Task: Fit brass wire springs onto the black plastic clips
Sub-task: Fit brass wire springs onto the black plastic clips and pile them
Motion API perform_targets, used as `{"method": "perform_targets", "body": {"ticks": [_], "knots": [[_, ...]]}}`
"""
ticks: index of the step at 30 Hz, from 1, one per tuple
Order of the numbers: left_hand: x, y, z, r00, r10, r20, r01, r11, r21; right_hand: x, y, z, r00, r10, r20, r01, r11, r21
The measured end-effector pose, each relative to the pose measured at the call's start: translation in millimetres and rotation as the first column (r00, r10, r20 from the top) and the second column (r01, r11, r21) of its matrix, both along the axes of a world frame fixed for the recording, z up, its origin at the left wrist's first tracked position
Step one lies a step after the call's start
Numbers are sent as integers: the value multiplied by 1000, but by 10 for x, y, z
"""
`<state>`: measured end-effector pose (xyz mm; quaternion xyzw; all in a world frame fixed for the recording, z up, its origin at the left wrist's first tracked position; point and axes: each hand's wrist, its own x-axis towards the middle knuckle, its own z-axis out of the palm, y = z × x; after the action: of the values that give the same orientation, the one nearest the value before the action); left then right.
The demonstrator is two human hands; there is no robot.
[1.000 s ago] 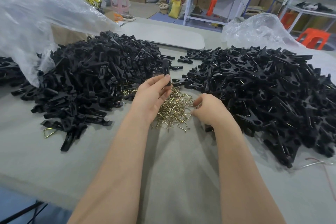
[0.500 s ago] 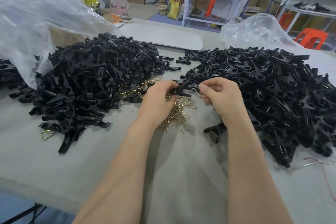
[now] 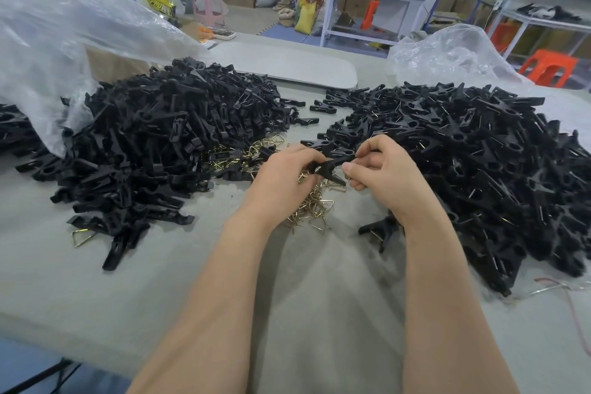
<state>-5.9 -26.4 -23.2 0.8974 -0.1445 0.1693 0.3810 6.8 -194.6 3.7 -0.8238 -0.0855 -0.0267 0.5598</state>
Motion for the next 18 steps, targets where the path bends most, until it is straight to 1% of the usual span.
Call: {"method": "perform_targets", "body": {"ticks": [3,5,6,7,9,10,12,13,14,16,18], "knots": [[-19,1,21,999,-32,7,32,999,13,4,10,-15,1000,-19,-2,19,999,-41],[-28,14,36,999,-46,7,46,999,1,0,13,-11,1000,-14,0,14,999,-29],[-32,21,44,999,-49,-8,49,998,-31,-2,12,-4,1000,-3,-13,3,1000,25],[-38,29,54,998,-56,-42,52,995,-88,-6,7,4,999,21,-51,-14,992,127],[-58,21,92,986,-115,-120,84,967,-242,-16,-6,17,969,131,-209,-46,929,368],[-71,14,112,978,-160,-137,112,946,-303,-27,-6,24,929,214,-303,-65,898,436],[-91,2,141,970,-213,-121,162,929,-333,-57,11,26,819,356,-450,-130,879,458],[-95,1,151,969,-222,-109,177,930,-323,-68,21,18,776,406,-484,-166,870,464],[-97,2,159,970,-222,-100,182,932,-314,-71,32,13,752,438,-493,-187,859,477],[-95,4,165,975,-208,-75,175,935,-308,-61,65,3,750,466,-470,-185,829,527],[-91,-3,171,978,-202,-61,172,930,-324,-46,104,-22,774,471,-423,-171,799,577]]}}
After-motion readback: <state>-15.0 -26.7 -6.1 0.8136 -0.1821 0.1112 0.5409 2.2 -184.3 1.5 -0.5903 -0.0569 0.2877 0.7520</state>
